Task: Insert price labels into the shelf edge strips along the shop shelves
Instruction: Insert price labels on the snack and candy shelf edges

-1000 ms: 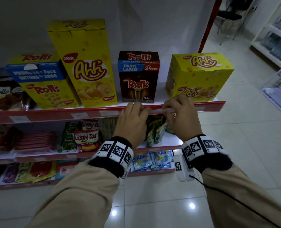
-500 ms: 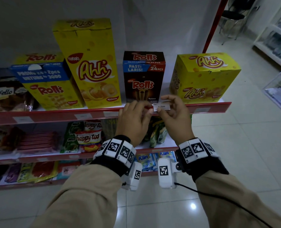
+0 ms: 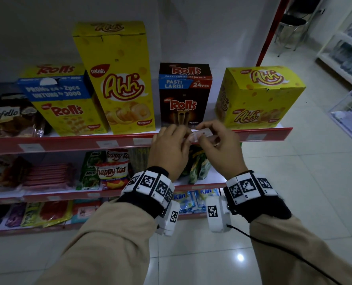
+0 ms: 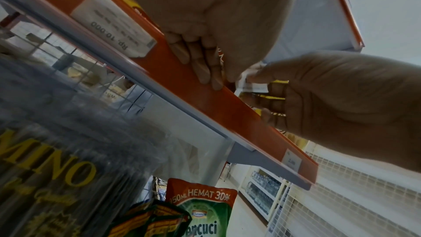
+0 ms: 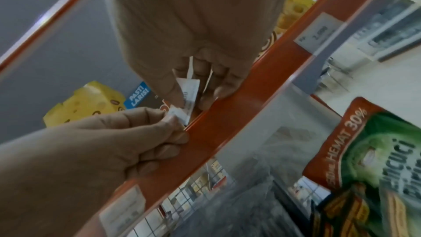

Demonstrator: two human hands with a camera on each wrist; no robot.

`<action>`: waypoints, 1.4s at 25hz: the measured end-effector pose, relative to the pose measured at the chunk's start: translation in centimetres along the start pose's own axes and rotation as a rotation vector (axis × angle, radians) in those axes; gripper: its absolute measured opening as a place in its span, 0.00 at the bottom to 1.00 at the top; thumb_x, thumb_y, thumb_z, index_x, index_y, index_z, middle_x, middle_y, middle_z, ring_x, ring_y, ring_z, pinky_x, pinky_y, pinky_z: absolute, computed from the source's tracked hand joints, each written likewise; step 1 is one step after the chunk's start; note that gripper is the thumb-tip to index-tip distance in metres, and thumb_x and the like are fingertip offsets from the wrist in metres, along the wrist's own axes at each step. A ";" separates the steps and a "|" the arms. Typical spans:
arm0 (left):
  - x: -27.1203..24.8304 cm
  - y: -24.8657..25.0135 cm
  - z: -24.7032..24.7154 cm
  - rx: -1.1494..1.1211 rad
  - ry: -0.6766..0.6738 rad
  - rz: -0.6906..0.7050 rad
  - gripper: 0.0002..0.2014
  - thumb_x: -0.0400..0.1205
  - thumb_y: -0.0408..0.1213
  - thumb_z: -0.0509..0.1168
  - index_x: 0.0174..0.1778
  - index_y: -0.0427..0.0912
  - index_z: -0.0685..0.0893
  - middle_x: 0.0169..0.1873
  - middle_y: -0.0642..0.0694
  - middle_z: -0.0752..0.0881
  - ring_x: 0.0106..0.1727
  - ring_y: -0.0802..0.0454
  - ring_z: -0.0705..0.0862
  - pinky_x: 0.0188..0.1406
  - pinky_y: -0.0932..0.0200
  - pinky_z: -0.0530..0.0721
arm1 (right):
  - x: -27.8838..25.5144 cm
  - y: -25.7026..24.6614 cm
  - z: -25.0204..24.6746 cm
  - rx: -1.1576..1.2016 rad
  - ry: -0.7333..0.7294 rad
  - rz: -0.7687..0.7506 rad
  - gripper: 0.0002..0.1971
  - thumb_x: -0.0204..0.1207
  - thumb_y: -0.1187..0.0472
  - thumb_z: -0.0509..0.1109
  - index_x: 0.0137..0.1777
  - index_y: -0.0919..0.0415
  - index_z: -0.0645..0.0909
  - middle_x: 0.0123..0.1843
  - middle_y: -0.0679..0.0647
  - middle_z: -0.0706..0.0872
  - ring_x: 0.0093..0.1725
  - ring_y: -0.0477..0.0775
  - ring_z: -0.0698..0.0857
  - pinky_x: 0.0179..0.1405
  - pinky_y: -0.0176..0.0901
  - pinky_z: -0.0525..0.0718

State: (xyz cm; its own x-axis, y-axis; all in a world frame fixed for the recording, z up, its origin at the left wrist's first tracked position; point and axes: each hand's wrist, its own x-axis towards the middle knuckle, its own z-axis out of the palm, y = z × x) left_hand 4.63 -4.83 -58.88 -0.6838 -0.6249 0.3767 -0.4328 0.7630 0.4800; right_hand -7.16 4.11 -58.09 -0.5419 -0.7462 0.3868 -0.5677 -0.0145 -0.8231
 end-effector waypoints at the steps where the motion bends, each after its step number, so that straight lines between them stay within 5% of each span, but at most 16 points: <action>1: 0.0 -0.1 -0.3 0.009 -0.017 0.025 0.08 0.85 0.42 0.59 0.54 0.43 0.80 0.50 0.45 0.82 0.52 0.43 0.76 0.51 0.48 0.73 | 0.0 0.1 -0.3 -0.112 0.001 -0.052 0.05 0.78 0.64 0.69 0.51 0.56 0.84 0.46 0.47 0.87 0.45 0.51 0.86 0.43 0.43 0.81; 6: -0.2 -0.7 -1.8 0.189 -0.087 0.122 0.10 0.82 0.37 0.62 0.57 0.40 0.80 0.52 0.42 0.81 0.55 0.42 0.76 0.50 0.50 0.74 | 0.7 0.4 -0.7 -0.179 0.091 -0.086 0.05 0.81 0.63 0.66 0.51 0.56 0.84 0.46 0.48 0.85 0.50 0.53 0.82 0.46 0.47 0.80; 10: -1.0 -2.4 -2.9 0.205 -0.058 0.074 0.11 0.81 0.38 0.63 0.57 0.41 0.81 0.52 0.42 0.80 0.56 0.42 0.76 0.51 0.48 0.75 | 0.8 0.4 0.8 -0.276 0.087 -0.168 0.05 0.81 0.64 0.67 0.49 0.57 0.84 0.47 0.48 0.84 0.51 0.57 0.77 0.48 0.38 0.65; 17: -1.0 -2.6 -2.6 0.143 -0.040 0.056 0.15 0.82 0.39 0.62 0.66 0.44 0.78 0.52 0.41 0.78 0.55 0.41 0.74 0.52 0.45 0.75 | 0.7 0.6 2.4 -0.391 0.039 -0.210 0.06 0.79 0.63 0.69 0.49 0.54 0.86 0.49 0.47 0.87 0.52 0.58 0.74 0.51 0.51 0.72; 23: -1.0 -2.9 -2.0 0.222 0.017 0.108 0.09 0.82 0.37 0.64 0.56 0.41 0.84 0.44 0.39 0.76 0.47 0.39 0.74 0.43 0.45 0.75 | 0.2 1.3 2.0 -0.458 0.025 -0.261 0.08 0.75 0.64 0.71 0.53 0.58 0.85 0.51 0.55 0.82 0.53 0.62 0.75 0.52 0.51 0.73; 29: -1.0 -2.6 -1.6 0.290 0.016 0.083 0.09 0.80 0.41 0.65 0.49 0.39 0.84 0.45 0.38 0.77 0.49 0.38 0.75 0.45 0.46 0.73 | 0.0 1.3 1.6 -0.687 -0.051 -0.282 0.05 0.74 0.63 0.72 0.49 0.61 0.83 0.48 0.60 0.81 0.50 0.65 0.77 0.48 0.53 0.75; 35: -1.4 -2.8 -1.5 0.243 0.001 0.062 0.10 0.78 0.39 0.65 0.55 0.42 0.82 0.47 0.41 0.76 0.51 0.40 0.73 0.49 0.46 0.73 | -0.1 0.8 1.4 -0.777 -0.097 -0.273 0.07 0.78 0.61 0.69 0.49 0.65 0.84 0.49 0.63 0.82 0.51 0.67 0.78 0.49 0.58 0.76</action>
State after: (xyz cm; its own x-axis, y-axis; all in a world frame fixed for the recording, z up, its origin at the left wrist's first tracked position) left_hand 7.66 -6.36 -59.52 -0.7132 -0.5754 0.4004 -0.5185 0.8174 0.2510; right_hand -6.68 3.22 -59.44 -0.2872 -0.8379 0.4642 -0.9573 0.2340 -0.1700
